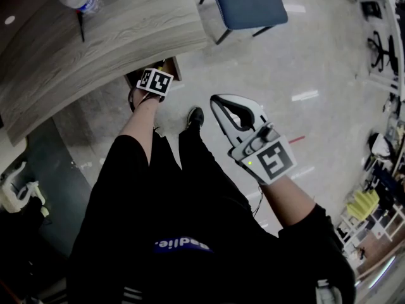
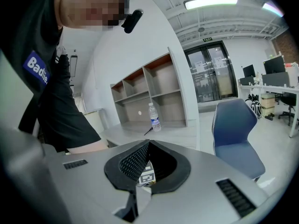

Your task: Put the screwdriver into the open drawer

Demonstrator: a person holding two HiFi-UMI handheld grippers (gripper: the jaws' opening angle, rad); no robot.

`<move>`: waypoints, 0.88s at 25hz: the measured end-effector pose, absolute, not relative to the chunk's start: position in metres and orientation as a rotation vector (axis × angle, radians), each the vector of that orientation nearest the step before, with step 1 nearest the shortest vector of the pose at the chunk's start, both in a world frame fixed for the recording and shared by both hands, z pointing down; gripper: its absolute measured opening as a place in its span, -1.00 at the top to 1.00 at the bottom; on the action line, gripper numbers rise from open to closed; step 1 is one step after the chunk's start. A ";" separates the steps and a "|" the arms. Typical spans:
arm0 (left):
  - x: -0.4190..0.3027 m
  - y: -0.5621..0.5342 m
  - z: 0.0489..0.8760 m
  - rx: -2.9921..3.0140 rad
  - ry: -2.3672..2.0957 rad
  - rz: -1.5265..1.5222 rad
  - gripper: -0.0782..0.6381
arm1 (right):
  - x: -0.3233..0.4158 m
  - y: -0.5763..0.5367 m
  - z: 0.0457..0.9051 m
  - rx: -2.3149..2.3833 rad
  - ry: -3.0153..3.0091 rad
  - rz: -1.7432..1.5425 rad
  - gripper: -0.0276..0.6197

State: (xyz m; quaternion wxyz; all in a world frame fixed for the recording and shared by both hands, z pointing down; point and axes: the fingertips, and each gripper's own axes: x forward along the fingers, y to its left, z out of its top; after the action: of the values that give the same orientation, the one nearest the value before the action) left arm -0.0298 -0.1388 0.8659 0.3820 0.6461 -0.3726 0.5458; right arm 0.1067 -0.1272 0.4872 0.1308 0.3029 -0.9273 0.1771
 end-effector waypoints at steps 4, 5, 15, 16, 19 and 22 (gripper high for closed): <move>-0.029 -0.140 0.864 1.670 -0.946 1.380 0.44 | 0.105 -0.125 0.486 0.874 -2.693 0.508 0.83; -0.029 -0.140 0.862 1.674 -0.946 1.373 0.43 | 0.105 -0.124 0.486 0.874 -2.693 0.508 0.83; -0.025 -0.142 0.832 1.750 -0.973 1.277 0.41 | 0.094 -0.119 0.467 0.870 -2.711 0.477 0.83; -0.025 -0.144 0.828 1.762 -0.984 1.264 0.41 | 0.092 -0.118 0.465 0.868 -2.715 0.472 0.83; -0.026 -0.147 0.811 1.798 -1.014 1.227 0.41 | 0.087 -0.115 0.456 0.863 -2.730 0.451 0.83; -0.023 -0.143 0.788 1.835 -1.024 1.163 0.41 | 0.081 -0.111 0.444 0.862 -2.747 0.438 0.83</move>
State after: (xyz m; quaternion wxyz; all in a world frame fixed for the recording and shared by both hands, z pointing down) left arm -0.0225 -0.1428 0.7881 0.3615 0.7124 -0.3977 0.4513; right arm 0.0810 -0.1106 0.4442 0.1145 0.2941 -0.9371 0.1493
